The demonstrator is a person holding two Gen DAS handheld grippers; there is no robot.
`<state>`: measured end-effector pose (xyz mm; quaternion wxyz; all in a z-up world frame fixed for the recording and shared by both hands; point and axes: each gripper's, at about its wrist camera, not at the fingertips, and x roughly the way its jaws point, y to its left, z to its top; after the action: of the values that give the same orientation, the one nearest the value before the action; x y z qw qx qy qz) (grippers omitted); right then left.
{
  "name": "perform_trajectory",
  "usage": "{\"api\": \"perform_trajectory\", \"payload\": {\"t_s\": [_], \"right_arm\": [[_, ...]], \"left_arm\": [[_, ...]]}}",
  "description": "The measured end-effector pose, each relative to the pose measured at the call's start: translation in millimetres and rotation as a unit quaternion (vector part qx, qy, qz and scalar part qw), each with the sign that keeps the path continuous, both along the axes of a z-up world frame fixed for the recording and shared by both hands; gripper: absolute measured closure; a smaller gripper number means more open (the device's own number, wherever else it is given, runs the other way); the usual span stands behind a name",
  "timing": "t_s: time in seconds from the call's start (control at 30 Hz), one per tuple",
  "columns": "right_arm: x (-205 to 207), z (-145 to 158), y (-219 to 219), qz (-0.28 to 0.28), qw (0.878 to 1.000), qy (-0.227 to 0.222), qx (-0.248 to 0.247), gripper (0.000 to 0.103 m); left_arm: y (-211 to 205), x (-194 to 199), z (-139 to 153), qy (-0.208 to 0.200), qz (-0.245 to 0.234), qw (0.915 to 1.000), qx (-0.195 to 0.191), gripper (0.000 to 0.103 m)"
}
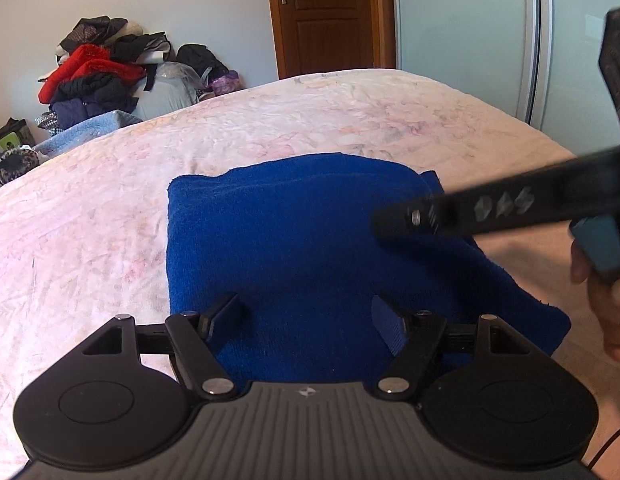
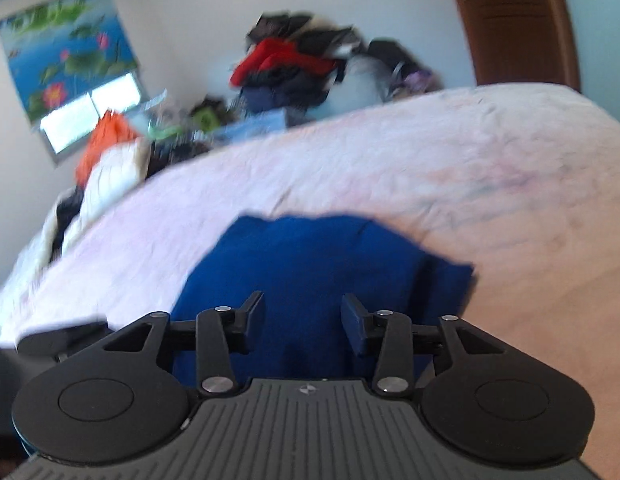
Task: Fold small clothes
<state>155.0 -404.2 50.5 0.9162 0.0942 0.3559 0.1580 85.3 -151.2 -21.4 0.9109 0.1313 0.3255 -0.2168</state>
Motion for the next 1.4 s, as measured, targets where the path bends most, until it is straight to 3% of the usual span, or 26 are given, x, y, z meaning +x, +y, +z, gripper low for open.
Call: {"api": "perform_trajectory", "payload": {"t_s": [0.07,0.27,0.37,0.47,0.6,0.67,0.77,0.87,0.9,1.03,1.07,1.1,1.13,1.17,1.2,1.3,1.4], "right_arm": [[2.5,-10.2,-0.6,-0.024,0.999,0.015,-0.027,0.054],[-15.4,-3.6,-17.1,-0.027,0.998,0.002,0.06,0.05],[-14.5,-15.0,-13.8,-0.043,0.999,0.026,0.01,0.048],[-23.9,-16.5,-24.9,-0.057,0.996,0.02,0.059,0.047],[-41.5,-15.2,-49.2,-0.085,0.99,0.013,0.111,0.019],[-46.6,-20.9,-61.7,-0.077,0.987,0.035,0.135,0.02],[-54.4,-30.2,-70.8,-0.051,0.982,0.056,0.176,0.021],[-51.2,-33.4,-64.6,-0.009,0.977,0.066,0.203,0.021],[-46.8,-34.5,-59.8,0.006,0.974,0.072,0.214,0.021],[-25.7,-39.4,-42.5,0.027,0.969,0.064,0.236,0.021],[-20.1,-40.2,-40.0,0.023,0.968,0.064,0.242,0.023],[-14.8,-41.7,-38.1,0.016,0.967,0.066,0.245,0.029],[-10.4,-43.2,-35.7,0.008,0.967,0.067,0.244,0.043],[-6.8,-45.9,-33.0,-0.002,0.968,0.074,0.241,0.054],[-3.7,-50.3,-30.9,-0.01,0.966,0.086,0.244,0.071],[-7.5,-51.0,-26.3,-0.022,0.964,0.082,0.252,0.072],[-13.3,-45.2,-20.0,-0.018,0.96,0.071,0.269,0.074]], "left_arm": [[-0.3,-0.3,-1.0,0.001,-0.001,1.0,0.002,0.03],[0.6,-0.9,-2.8,-0.002,-0.003,1.0,0.0,0.028],[0.5,-2.0,-2.5,-0.004,-0.005,1.0,0.002,0.028],[11.8,-4.3,4.9,-0.015,-0.009,0.9997,-0.016,0.028],[49.6,6.3,12.3,-0.012,0.007,0.9985,-0.054,0.022],[74.0,17.9,8.6,0.014,0.019,0.9967,-0.078,0.022],[107.3,38.5,-3.8,0.074,0.047,0.9871,-0.134,0.022],[128.1,59.8,-21.4,0.169,0.053,0.9575,-0.228,0.021],[130.0,61.9,-23.4,0.173,0.054,0.952,-0.247,0.017],[115.3,62.8,-23.9,0.167,0.019,0.9553,-0.243,0.018],[111.1,62.1,-23.9,0.166,0.013,0.9561,-0.241,0.02],[106.9,61.2,-24.1,0.165,0.008,0.9576,-0.236,0.039],[101.4,60.3,-23.7,0.161,0.012,0.9618,-0.221,0.053],[100.1,59.6,-22.9,0.155,0.015,0.9644,-0.214,0.058],[102.0,58.9,-21.9,0.154,0.015,0.9636,-0.218,0.068],[116.2,60.7,-16.2,0.153,0.017,0.9577,-0.243,0.081],[127.5,62.2,-11.7,0.149,0.024,0.955,-0.256,0.082]]}}
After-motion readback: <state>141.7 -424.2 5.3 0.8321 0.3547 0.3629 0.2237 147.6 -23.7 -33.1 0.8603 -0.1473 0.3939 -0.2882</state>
